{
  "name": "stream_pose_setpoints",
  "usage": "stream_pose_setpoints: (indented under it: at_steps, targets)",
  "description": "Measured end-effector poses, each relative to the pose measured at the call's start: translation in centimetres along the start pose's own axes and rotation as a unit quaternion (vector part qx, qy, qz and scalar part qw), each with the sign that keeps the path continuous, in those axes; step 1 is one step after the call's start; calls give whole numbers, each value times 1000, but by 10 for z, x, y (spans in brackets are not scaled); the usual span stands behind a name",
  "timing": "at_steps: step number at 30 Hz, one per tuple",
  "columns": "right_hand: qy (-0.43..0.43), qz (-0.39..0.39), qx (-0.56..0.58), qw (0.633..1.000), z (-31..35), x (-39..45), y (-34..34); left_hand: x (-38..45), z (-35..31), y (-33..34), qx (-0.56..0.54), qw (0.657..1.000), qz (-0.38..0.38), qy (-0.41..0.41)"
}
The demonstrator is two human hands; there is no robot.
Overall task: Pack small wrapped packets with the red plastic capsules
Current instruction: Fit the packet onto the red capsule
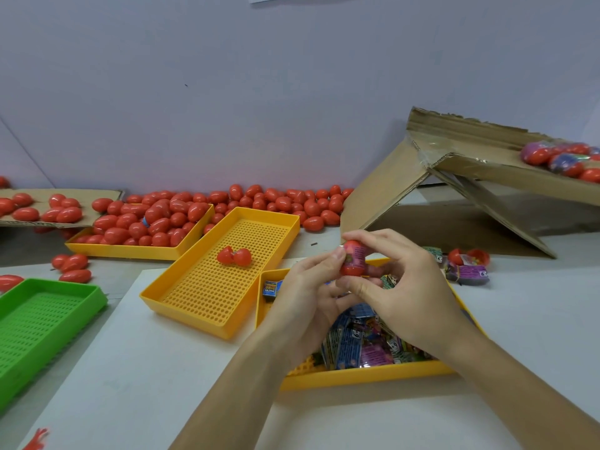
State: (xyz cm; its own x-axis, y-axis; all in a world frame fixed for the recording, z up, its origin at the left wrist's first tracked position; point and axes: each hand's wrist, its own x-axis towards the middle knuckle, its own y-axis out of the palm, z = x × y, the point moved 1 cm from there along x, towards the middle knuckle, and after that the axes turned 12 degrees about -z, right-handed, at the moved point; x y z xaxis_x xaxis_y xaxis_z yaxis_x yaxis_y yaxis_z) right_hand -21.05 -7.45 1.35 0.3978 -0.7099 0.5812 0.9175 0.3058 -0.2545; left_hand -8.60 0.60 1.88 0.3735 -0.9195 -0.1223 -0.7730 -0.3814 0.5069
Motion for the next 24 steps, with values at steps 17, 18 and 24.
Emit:
stream_pose_setpoints:
  at_steps: [17, 18, 24]
  targets:
    - [25, 25, 4, 999, -6, 1, -2, 3, 1, -6, 16, 995, -68, 69]
    - [32, 29, 10, 999, -6, 1, -1, 4, 1, -7, 25, 994, -73, 80]
    - [42, 32, 0, 999, -6, 0, -1, 4, 1, -8, 61, 989, -89, 101]
